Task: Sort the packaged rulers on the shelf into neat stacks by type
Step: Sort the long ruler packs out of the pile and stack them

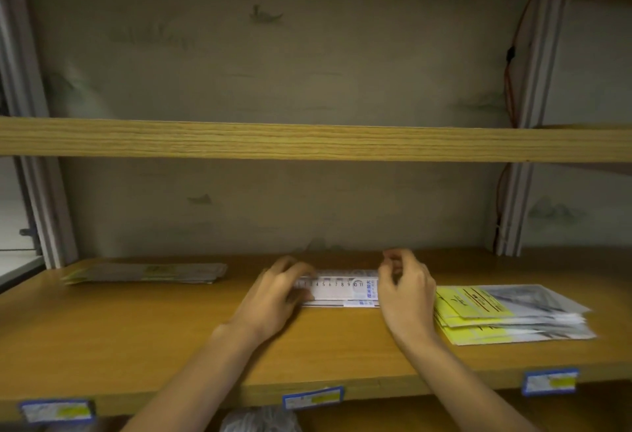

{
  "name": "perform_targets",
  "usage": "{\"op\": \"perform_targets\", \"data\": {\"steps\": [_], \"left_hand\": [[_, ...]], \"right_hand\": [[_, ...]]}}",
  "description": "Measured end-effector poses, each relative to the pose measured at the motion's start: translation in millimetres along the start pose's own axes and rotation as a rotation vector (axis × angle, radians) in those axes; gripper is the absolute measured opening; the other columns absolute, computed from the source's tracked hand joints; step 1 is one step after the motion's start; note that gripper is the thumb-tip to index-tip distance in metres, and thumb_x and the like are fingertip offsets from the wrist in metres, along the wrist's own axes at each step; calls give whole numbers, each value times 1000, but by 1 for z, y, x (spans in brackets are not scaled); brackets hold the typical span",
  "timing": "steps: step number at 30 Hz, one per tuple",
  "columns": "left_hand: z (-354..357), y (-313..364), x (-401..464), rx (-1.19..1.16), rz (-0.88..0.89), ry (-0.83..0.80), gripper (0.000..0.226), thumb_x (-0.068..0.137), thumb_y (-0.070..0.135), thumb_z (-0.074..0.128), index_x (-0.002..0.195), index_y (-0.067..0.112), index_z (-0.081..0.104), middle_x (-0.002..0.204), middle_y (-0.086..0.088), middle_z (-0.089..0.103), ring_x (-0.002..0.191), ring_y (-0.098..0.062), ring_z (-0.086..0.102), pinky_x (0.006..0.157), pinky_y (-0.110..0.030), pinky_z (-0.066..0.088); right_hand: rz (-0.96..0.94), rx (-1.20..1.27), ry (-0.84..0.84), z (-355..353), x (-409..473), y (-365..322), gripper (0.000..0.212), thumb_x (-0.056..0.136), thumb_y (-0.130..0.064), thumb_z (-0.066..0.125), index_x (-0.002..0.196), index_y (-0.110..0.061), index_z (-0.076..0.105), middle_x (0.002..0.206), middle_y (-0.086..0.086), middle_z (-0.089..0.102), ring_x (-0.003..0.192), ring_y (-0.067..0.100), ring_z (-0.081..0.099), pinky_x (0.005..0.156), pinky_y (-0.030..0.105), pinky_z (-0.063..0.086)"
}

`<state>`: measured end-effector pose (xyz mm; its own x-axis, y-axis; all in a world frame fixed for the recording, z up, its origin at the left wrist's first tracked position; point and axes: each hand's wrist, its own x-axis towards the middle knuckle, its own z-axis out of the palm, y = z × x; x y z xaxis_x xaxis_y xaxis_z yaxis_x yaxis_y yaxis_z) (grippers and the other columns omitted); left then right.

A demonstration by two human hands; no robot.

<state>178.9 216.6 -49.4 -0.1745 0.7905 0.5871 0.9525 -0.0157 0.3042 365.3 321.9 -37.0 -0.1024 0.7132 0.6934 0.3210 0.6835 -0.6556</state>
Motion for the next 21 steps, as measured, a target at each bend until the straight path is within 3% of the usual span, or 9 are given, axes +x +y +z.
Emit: {"op": "perform_targets", "data": {"steps": [4, 8, 13, 16, 21], "left_hand": [[-2, 2, -3, -25, 36, 25, 29, 90, 16, 62, 117, 26, 60, 119, 4, 49, 105, -17, 53, 88, -34, 47], [-5, 3, -5, -39, 64, 92, 35, 92, 13, 56, 116, 38, 51, 119, 7, 45, 108, -16, 49, 89, -35, 49], [-10, 10, -7, -45, 79, 270, 38, 91, 8, 59, 115, 35, 50, 113, 3, 45, 100, -18, 53, 82, -30, 50], [-11, 11, -7, -46, 98, 299, 36, 90, 6, 61, 115, 31, 53, 111, 5, 43, 98, -14, 52, 81, -25, 47], [-10, 9, -8, -49, 86, 287, 38, 90, 7, 60, 116, 33, 51, 115, 2, 46, 102, -17, 52, 84, -31, 50]], "right_hand": [[44, 35, 3, -2, 0, 3, 12, 91, -11, 58, 101, -16, 63, 88, -6, 59, 92, 20, 58, 77, 33, 46], [81, 61, -31, -7, 1, 0, 15, 92, -17, 60, 106, -19, 62, 93, -8, 57, 100, 18, 55, 86, 36, 46], [163, 151, -183, -5, 1, 1, 32, 91, -38, 61, 120, -26, 54, 107, -8, 61, 110, 18, 55, 93, 44, 48], [191, 240, -275, -2, 0, 2, 41, 90, -41, 61, 126, -25, 50, 115, -7, 63, 111, 15, 58, 91, 38, 52], [171, 376, -275, -4, 0, 2, 24, 92, -31, 59, 114, -24, 56, 105, -8, 69, 100, 10, 65, 86, 35, 56]]}}
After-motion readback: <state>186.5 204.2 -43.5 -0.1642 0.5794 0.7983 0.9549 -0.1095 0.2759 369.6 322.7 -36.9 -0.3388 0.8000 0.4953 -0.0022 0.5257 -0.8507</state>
